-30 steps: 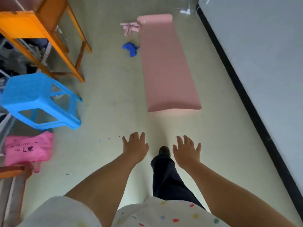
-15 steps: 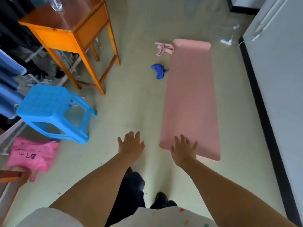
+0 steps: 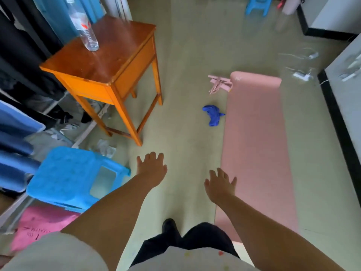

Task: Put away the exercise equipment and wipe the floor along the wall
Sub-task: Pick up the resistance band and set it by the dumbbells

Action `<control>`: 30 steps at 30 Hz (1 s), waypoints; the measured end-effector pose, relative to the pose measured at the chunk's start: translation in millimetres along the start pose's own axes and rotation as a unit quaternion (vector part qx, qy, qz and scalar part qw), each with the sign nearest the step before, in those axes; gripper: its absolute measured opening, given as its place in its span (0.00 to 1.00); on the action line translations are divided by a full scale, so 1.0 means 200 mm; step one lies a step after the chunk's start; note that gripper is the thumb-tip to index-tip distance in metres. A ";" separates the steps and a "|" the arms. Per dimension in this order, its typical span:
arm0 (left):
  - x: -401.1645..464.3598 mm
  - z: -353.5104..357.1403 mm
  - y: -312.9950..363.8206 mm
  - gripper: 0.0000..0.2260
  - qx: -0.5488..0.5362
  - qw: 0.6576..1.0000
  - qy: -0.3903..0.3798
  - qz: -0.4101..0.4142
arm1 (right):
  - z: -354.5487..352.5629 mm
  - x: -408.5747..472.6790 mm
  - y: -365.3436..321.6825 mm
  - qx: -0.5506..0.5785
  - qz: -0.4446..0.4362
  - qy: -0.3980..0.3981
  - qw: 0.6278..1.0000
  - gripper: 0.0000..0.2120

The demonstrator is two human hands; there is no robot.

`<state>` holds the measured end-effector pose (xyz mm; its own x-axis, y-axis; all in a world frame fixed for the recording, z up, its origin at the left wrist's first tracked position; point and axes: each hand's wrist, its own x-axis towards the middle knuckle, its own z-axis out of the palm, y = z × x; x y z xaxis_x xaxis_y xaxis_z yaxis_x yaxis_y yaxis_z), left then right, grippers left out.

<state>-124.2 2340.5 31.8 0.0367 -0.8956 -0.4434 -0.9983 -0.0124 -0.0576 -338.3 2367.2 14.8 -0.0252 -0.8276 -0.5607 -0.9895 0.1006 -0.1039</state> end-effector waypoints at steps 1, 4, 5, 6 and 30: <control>0.09 -0.04 -0.01 0.20 -0.002 1.000 -0.003 0.003 | -0.04 0.07 -0.02 0.002 0.005 -0.002 1.000 0.23; 0.37 -0.14 0.00 0.21 0.009 0.999 -0.018 0.028 | -0.17 0.32 -0.04 0.001 0.021 -0.007 1.000 0.23; 0.47 -0.17 0.01 0.21 0.009 0.999 -0.024 0.036 | -0.22 0.41 -0.04 0.001 0.029 -0.009 1.000 0.23; 0.58 -0.20 0.02 0.20 0.004 0.999 -0.028 0.046 | -0.27 0.51 -0.04 0.002 0.036 -0.010 0.999 0.23; 3.46 -1.51 0.01 0.20 -0.046 0.997 -0.048 0.047 | -1.85 3.19 -0.35 0.039 0.095 -0.023 0.994 0.23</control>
<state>-114.2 1585.6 -5.4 -0.0567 -0.8478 -0.5272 -0.9974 0.0243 0.0682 -337.4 1626.8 -31.5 -0.2024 -0.7634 -0.6134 -0.9532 0.2973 -0.0555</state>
